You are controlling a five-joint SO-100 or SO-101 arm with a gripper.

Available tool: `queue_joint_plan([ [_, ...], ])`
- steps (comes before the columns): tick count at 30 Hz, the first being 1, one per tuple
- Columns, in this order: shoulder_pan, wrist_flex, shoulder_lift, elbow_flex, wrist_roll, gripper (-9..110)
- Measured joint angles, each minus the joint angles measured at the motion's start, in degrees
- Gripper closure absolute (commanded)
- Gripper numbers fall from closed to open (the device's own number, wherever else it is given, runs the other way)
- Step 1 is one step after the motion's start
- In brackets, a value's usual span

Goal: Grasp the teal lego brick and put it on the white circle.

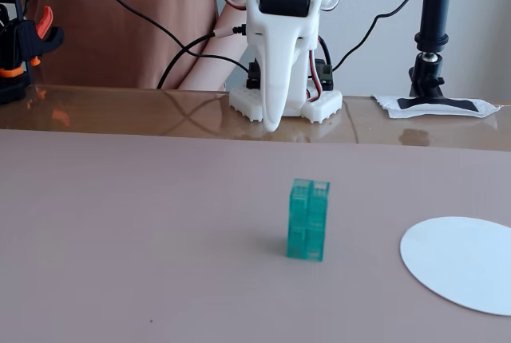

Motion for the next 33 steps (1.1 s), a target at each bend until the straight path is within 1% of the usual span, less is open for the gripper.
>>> queue_joint_plan([
  [12, 0.97, 0.0, 0.0, 0.0, 1.32, 101],
  [16, 0.97, 0.0, 0.0, 0.0, 1.32, 94],
  [18, 0.97, 0.0, 0.0, 0.0, 1.32, 97],
  [19, 0.97, 0.0, 0.0, 0.0, 1.32, 102],
  [33, 0.97, 0.0, 0.0, 0.0, 1.05, 102],
])
